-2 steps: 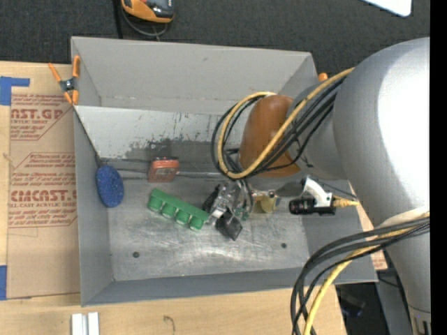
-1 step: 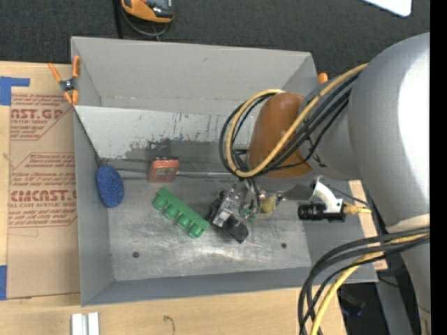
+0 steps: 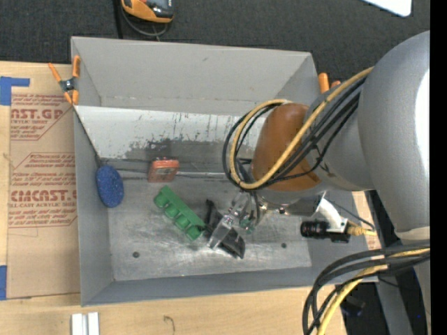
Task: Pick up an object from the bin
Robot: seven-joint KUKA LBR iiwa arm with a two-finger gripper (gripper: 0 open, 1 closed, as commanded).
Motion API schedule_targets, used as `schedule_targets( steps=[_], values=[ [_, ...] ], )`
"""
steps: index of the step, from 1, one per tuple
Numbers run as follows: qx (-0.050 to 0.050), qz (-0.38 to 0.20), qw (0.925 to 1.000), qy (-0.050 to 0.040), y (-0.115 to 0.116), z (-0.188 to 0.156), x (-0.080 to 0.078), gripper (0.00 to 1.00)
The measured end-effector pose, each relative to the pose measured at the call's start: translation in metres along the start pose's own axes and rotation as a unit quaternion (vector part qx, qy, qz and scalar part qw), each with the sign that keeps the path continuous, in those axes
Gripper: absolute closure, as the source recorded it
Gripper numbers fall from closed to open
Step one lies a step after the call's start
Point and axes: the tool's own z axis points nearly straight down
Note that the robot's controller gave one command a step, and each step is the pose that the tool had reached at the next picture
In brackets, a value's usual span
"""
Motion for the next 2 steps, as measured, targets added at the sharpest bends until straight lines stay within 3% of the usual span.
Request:
schedule_targets(
  steps=[1,2],
  values=[
    [0.000,0.000,1.0000,-0.0002,0.000,0.000,0.000,0.00],
    [-0.001,0.030,0.9995,-0.0015,0.003,0.021,0.006,0.00]
  ],
)
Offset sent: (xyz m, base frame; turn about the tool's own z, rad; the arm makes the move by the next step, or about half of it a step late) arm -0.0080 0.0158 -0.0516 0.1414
